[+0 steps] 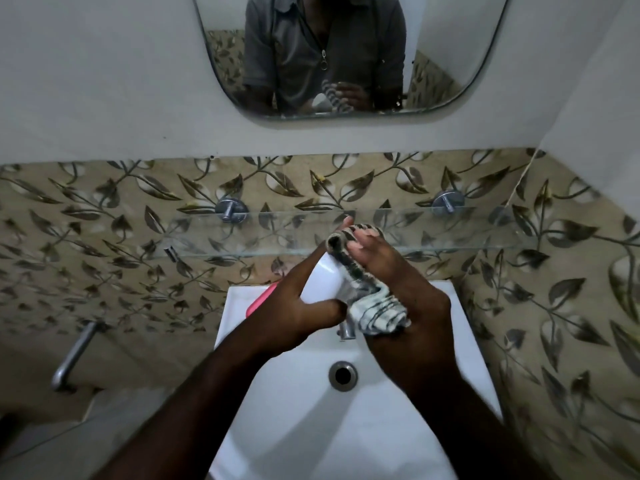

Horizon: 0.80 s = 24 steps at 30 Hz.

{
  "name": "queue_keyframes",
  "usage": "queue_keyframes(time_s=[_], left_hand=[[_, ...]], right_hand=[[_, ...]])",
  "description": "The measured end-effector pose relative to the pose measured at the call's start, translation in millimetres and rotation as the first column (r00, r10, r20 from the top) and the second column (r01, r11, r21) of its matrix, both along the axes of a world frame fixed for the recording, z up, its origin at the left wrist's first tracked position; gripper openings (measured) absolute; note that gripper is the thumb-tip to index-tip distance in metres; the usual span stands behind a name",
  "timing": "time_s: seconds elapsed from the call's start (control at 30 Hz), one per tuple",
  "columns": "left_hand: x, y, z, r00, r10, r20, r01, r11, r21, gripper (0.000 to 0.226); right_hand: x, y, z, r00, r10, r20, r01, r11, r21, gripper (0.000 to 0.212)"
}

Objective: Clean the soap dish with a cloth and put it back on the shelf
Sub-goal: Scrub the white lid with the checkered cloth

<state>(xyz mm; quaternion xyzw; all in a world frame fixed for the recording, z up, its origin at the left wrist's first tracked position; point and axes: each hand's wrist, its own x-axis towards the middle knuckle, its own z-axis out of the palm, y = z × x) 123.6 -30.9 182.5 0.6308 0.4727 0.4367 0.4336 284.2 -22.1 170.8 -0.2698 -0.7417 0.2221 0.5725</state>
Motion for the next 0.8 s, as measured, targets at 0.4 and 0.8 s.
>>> queue_keyframes(time_s=[0.4,0.8], left_hand=[[10,12,23,0.988,-0.09,0.125,0.075,0.99,0.121,0.072],[11,18,43,0.976,-0.154,0.151,0.144,0.987,0.077,0.093]], right_hand=[[5,21,27,0.974,0.027,-0.227,-0.071,0.979,-0.19,0.053],[3,20,46,0.852,0.026,-0.523,-0.289,0.856,-0.428,0.049]])
